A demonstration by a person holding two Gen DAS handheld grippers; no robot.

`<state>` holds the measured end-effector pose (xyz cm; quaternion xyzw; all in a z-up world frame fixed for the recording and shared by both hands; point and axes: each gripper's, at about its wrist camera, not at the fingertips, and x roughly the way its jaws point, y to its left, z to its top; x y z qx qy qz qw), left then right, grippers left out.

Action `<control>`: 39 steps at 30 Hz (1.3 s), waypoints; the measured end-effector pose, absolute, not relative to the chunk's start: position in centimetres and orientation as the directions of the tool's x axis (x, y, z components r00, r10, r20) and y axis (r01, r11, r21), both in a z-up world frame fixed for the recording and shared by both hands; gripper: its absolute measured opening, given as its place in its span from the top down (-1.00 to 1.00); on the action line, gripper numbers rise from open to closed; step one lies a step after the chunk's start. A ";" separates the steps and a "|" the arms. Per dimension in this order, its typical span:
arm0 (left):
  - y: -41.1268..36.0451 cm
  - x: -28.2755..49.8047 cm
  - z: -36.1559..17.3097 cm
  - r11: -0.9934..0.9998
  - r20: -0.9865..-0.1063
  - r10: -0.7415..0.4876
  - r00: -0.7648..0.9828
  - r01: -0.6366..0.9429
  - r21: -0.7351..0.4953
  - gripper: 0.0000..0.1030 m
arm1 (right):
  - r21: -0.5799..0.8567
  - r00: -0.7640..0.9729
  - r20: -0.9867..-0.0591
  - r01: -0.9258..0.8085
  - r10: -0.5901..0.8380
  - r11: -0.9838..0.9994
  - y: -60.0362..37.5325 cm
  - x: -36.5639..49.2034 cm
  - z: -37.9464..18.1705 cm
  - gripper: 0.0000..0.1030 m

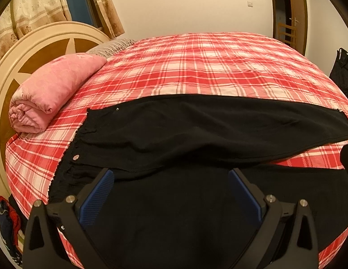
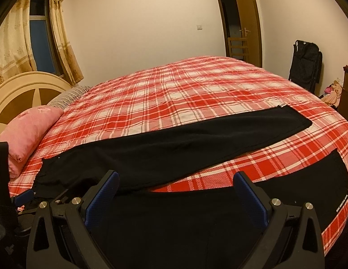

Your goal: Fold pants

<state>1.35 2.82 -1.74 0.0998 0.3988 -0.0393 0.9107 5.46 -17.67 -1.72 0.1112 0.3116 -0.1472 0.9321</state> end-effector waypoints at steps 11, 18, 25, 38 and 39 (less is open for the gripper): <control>7.5 7.1 -1.6 0.983 -0.723 0.058 0.688 0.086 0.160 -1.00 | 0.009 0.726 -0.687 0.050 -0.030 0.999 -17.9 17.5 -2.7 -0.96; 11.4 13.0 -3.1 0.990 -0.752 0.118 0.648 -0.019 0.138 -1.00 | -0.006 0.600 -0.796 -0.127 0.072 0.992 -14.6 27.6 -7.0 -0.56; 12.9 17.2 -6.7 0.992 -0.830 0.124 0.544 -0.070 0.102 -1.00 | -0.032 0.531 -0.843 -0.212 0.087 0.977 -12.6 32.9 -10.8 -0.56; 12.7 18.6 -8.4 0.988 -0.821 0.151 0.551 -0.062 0.140 -1.00 | -0.109 0.527 -0.845 -0.342 0.094 0.933 -10.3 32.4 -12.1 0.78; 12.7 18.7 -8.4 0.988 -0.822 0.150 0.550 -0.062 0.139 -1.00 | -0.136 0.537 -0.840 -0.345 0.076 0.929 -9.9 32.1 -11.9 0.91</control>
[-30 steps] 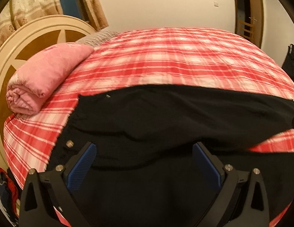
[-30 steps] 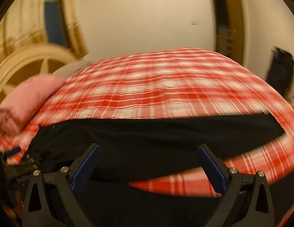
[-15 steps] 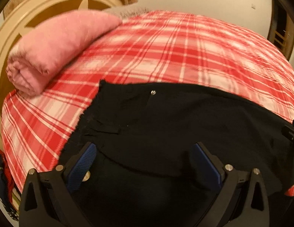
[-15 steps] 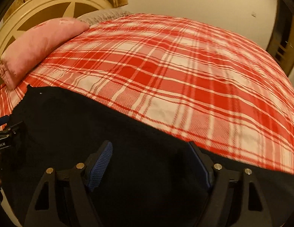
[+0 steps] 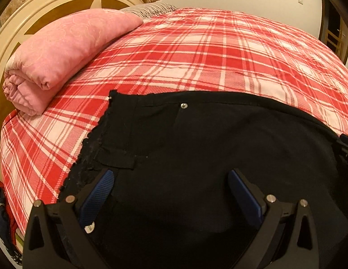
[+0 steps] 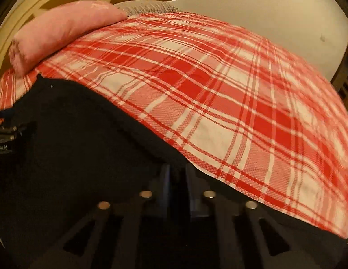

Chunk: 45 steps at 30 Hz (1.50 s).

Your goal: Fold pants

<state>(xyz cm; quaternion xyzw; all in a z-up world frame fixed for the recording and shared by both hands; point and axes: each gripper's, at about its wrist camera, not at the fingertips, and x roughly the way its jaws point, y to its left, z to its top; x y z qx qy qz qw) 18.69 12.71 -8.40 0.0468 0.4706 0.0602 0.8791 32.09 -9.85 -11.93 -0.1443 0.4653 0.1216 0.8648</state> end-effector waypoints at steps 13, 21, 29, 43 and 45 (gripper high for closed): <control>17.8 15.8 -4.0 0.994 -0.813 0.005 0.582 -0.095 -0.062 -1.00 | -0.185 0.664 -0.720 -0.462 0.200 0.867 -7.1 17.3 -5.4 1.00; 19.7 16.4 -1.0 0.980 -0.786 -0.014 0.617 -0.148 -0.134 -1.00 | -0.189 0.668 -0.715 -0.470 0.208 0.862 -5.4 13.3 -7.9 1.00; 17.1 18.2 -2.0 0.991 -0.805 -0.014 0.594 -0.100 -0.091 -1.00 | 0.172 0.587 -0.736 -0.321 0.338 0.931 -11.5 24.9 -5.5 -0.82; 17.6 19.5 -4.3 0.992 -0.832 -0.010 0.555 -0.100 -0.079 -1.00 | -0.033 0.532 -0.812 -0.451 0.239 0.892 -8.0 28.7 -9.6 0.90; 17.9 19.5 -4.3 0.990 -0.830 -0.022 0.557 -0.103 -0.095 -1.00 | -0.086 0.580 -0.775 -0.490 0.251 0.867 -6.9 25.3 -8.0 0.91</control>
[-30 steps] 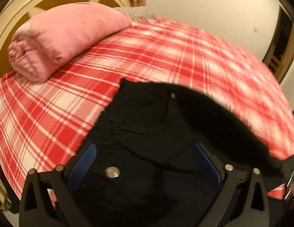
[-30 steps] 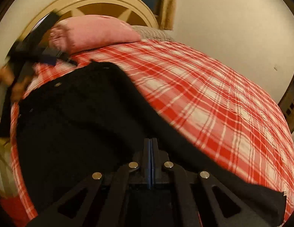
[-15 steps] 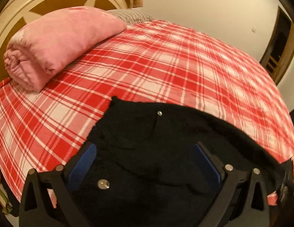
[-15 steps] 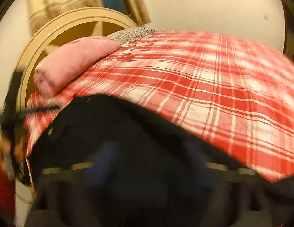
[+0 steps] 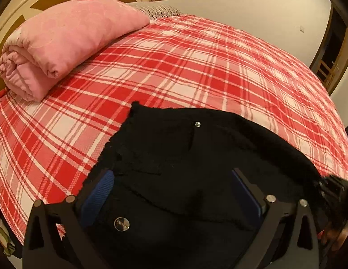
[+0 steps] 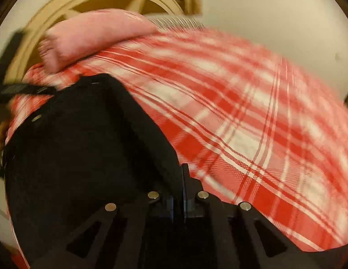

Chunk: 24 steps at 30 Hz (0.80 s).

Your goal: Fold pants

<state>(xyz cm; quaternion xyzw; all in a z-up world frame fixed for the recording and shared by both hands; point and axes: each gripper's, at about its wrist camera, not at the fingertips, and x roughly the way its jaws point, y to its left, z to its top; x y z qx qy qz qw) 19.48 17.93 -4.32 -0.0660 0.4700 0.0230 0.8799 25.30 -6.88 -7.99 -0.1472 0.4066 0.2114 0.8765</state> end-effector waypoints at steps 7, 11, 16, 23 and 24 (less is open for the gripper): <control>19.6 17.5 -1.7 0.979 -0.789 -0.083 0.609 -0.099 -0.180 -1.00 | -0.203 0.629 -0.730 -0.572 0.266 0.795 -4.5 13.7 -7.2 0.91; 20.0 16.1 0.2 0.972 -0.767 -0.130 0.629 -0.074 -0.225 -1.00 | -0.293 0.652 -0.728 -0.576 0.213 0.763 -3.2 11.0 -9.9 0.91; 19.1 16.3 -0.4 0.971 -0.781 -0.145 0.607 -0.063 -0.229 -1.00 | -0.353 0.705 -0.687 -0.534 0.175 0.768 -2.6 10.4 -11.0 0.91; 17.7 17.4 -0.9 0.972 -0.812 -0.140 0.567 -0.076 -0.221 -1.00 | -0.421 0.719 -0.680 -0.542 0.142 0.727 -1.4 9.5 -12.5 0.91; 17.4 17.5 -0.4 0.974 -0.807 -0.141 0.574 -0.068 -0.218 -1.00 | -0.438 0.725 -0.675 -0.545 0.139 0.715 -1.2 9.3 -12.7 0.91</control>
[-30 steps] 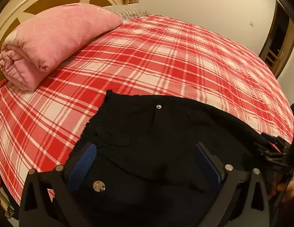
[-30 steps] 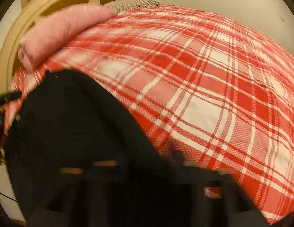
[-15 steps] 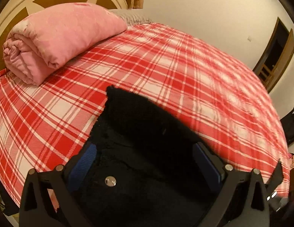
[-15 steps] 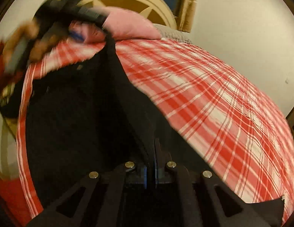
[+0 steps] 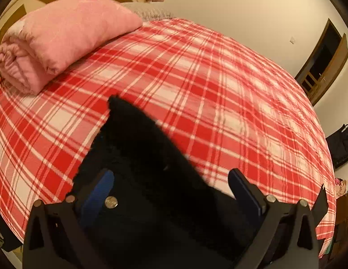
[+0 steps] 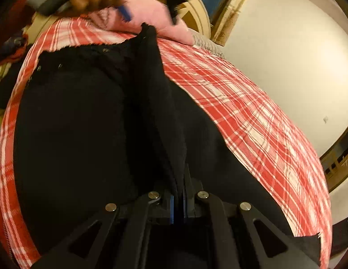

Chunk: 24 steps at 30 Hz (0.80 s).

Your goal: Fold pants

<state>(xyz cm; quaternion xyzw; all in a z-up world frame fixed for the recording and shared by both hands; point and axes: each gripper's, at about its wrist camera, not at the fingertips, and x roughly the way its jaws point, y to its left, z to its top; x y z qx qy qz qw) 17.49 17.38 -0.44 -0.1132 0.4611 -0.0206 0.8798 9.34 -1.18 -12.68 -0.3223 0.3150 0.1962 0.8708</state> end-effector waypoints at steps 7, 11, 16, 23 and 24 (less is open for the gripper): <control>16.2 19.2 -1.6 0.986 -0.847 -0.066 0.527 -0.093 -0.135 -1.00 | -0.430 0.734 -0.663 -0.536 0.149 0.726 -1.3 9.4 -12.3 0.91; 16.2 19.4 -4.6 0.984 -0.877 -0.092 0.472 -0.090 -0.151 -0.39 | -0.398 0.729 -0.664 -0.533 0.166 0.747 -1.7 9.5 -11.8 0.91; 16.4 18.9 -5.1 0.974 -0.854 -0.150 0.498 -0.074 -0.214 0.38 | -0.245 0.699 -0.679 -0.504 0.225 0.828 -3.4 11.1 -9.9 0.91; 18.1 16.5 -2.4 0.927 -0.757 -0.250 0.604 -0.075 -0.367 0.67 | -0.203 0.736 -0.627 -0.469 0.254 0.859 -4.4 10.6 -6.0 0.91; 18.2 16.1 -1.9 0.928 -0.747 -0.252 0.615 -0.067 -0.368 0.67 | -0.208 0.747 -0.614 -0.465 0.255 0.861 -4.5 10.2 -5.3 0.91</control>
